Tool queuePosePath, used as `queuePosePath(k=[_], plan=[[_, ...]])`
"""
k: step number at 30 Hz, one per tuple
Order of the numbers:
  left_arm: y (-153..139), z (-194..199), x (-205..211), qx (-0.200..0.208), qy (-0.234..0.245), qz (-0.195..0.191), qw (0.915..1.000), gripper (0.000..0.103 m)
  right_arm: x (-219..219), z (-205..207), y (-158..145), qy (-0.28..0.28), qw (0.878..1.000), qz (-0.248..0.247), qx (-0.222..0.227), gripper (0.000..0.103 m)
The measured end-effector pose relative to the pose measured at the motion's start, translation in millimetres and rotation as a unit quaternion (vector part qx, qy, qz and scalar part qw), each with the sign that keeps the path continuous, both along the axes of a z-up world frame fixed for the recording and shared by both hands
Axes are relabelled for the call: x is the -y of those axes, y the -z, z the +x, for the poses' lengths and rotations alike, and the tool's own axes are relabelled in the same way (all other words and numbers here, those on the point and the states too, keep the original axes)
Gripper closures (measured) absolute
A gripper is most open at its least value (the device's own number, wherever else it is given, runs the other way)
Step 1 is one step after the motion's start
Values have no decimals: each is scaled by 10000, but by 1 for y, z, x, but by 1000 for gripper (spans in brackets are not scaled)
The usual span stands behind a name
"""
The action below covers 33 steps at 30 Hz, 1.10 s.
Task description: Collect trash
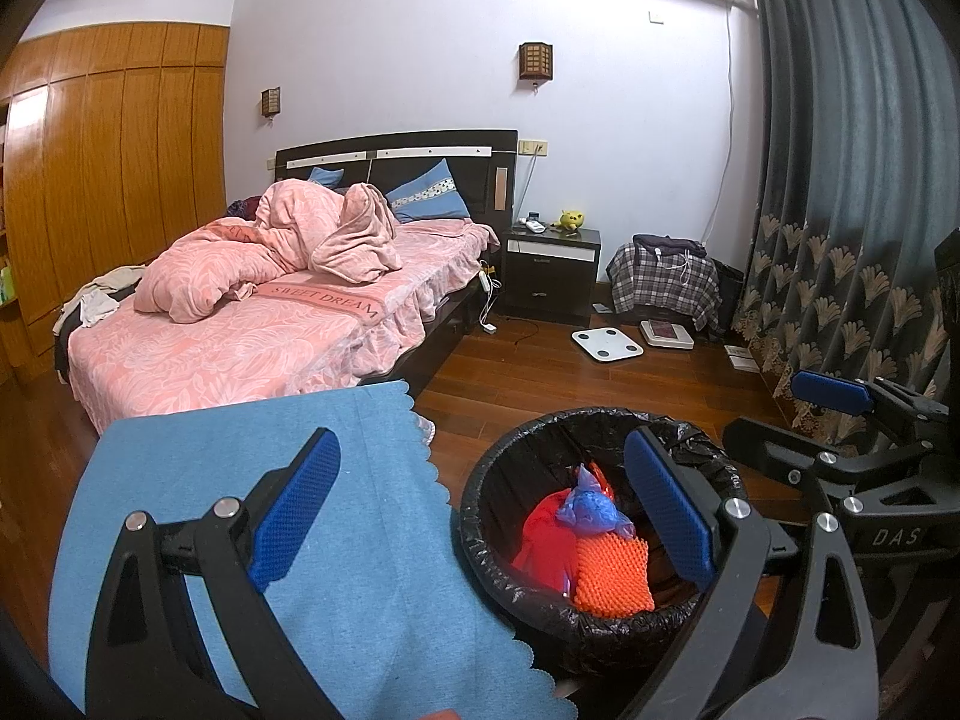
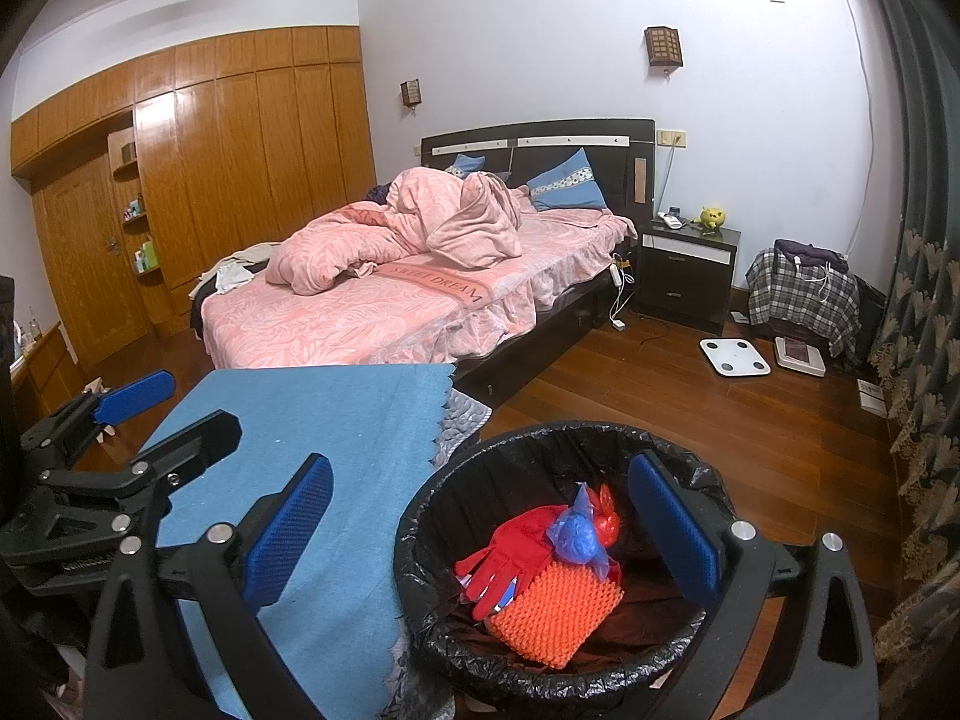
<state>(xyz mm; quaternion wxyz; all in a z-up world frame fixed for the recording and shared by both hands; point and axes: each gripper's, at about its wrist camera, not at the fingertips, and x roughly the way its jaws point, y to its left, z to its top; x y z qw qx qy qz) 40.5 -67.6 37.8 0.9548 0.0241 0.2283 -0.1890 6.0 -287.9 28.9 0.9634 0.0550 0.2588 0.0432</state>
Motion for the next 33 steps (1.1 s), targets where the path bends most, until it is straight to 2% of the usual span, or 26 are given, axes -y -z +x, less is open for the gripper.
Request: queuePosePath(k=[33], plan=[[-1, 1, -4, -22, -8, 0, 10000, 10, 1, 1, -1, 1, 10000, 5, -6, 6]])
